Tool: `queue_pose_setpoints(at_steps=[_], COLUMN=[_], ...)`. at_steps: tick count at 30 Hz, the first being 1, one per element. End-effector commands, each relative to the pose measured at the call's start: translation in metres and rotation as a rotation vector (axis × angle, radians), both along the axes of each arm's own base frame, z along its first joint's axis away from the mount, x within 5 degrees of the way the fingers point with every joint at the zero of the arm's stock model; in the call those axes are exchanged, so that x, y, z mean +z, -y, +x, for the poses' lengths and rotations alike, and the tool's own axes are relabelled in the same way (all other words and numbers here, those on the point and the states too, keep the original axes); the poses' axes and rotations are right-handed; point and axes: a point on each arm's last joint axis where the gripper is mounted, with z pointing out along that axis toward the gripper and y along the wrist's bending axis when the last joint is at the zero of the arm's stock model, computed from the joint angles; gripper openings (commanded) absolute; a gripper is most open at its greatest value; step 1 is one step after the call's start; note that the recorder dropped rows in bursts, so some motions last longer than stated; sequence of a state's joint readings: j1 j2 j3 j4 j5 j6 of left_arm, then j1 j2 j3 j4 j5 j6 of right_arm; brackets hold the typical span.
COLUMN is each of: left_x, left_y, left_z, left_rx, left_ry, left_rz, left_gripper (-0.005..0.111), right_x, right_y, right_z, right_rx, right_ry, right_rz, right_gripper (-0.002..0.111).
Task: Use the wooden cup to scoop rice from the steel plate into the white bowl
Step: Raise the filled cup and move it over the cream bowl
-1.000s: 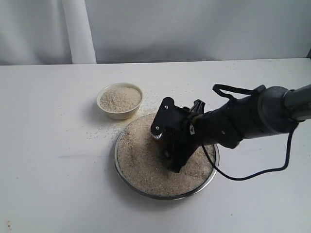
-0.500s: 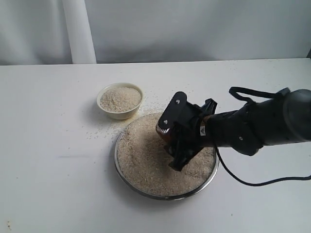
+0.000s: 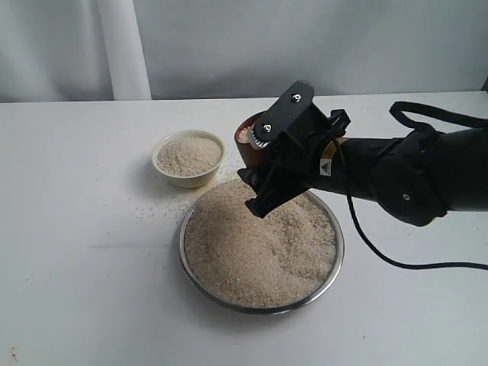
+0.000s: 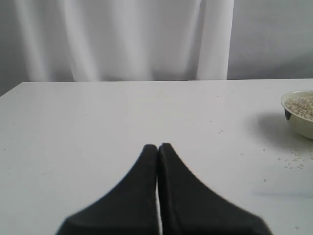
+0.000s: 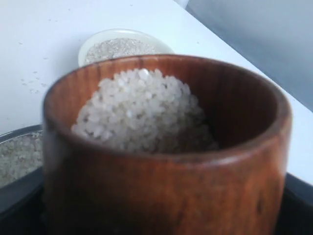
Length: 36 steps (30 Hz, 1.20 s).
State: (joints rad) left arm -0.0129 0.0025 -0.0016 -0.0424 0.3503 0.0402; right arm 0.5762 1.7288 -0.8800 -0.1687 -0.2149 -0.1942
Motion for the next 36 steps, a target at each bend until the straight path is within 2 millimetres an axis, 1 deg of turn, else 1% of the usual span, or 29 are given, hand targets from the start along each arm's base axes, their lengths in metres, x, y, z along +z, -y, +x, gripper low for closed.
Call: queue_pose_setpoints(at_steps=[1, 6, 12, 16, 18, 21, 27, 29, 30, 32, 33, 36], left_x=[0.000, 0.000, 0.000, 0.000, 0.000, 0.000, 0.000, 0.000, 0.000, 0.000, 0.000, 0.000], left_y=[0.000, 0.000, 0.000, 0.000, 0.000, 0.000, 0.000, 0.000, 0.000, 0.000, 0.000, 0.000], left_z=[0.000, 0.000, 0.000, 0.000, 0.000, 0.000, 0.000, 0.000, 0.000, 0.000, 0.000, 0.000], left_rx=[-0.001, -0.001, -0.001, -0.001, -0.001, -0.001, -0.001, -0.001, -0.001, -0.001, -0.001, -0.001], left_ry=[0.007, 0.007, 0.007, 0.007, 0.007, 0.007, 0.007, 0.007, 0.007, 0.007, 0.007, 0.007], left_rz=[-0.003, -0.003, -0.003, -0.003, -0.003, -0.003, -0.003, -0.003, -0.003, -0.003, -0.003, -0.003], left_gripper=[0.000, 0.000, 0.000, 0.000, 0.000, 0.000, 0.000, 0.000, 0.000, 0.000, 0.000, 0.000], right_x=[0.010, 0.030, 0.064, 0.077, 0.076, 0.072, 0.061, 0.055, 0.048, 0.043, 0.045, 0.040], right_y=[0.000, -0.006, -0.013, -0.019, -0.028, -0.046, -0.080, -0.088, -0.091, -0.098, -0.100, -0.112], right_z=[0.004, 0.016, 0.033, 0.045, 0.052, 0.065, 0.096, 0.109, 0.113, 0.123, 0.127, 0.135], right_rx=[0.000, -0.022, -0.043, -0.048, -0.044, -0.012, -0.006, -0.018, -0.022, -0.034, -0.043, -0.057], right_ry=[0.032, 0.016, 0.025, -0.016, -0.050, -0.080, -0.112, -0.138, -0.154, -0.158, -0.149, -0.140], right_rz=[0.019, -0.003, -0.028, -0.102, -0.142, -0.213, -0.252, -0.292, -0.331, -0.409, -0.430, -0.490], right_gripper=[0.000, 0.000, 0.000, 0.000, 0.000, 0.000, 0.000, 0.000, 0.000, 0.000, 0.000, 0.000])
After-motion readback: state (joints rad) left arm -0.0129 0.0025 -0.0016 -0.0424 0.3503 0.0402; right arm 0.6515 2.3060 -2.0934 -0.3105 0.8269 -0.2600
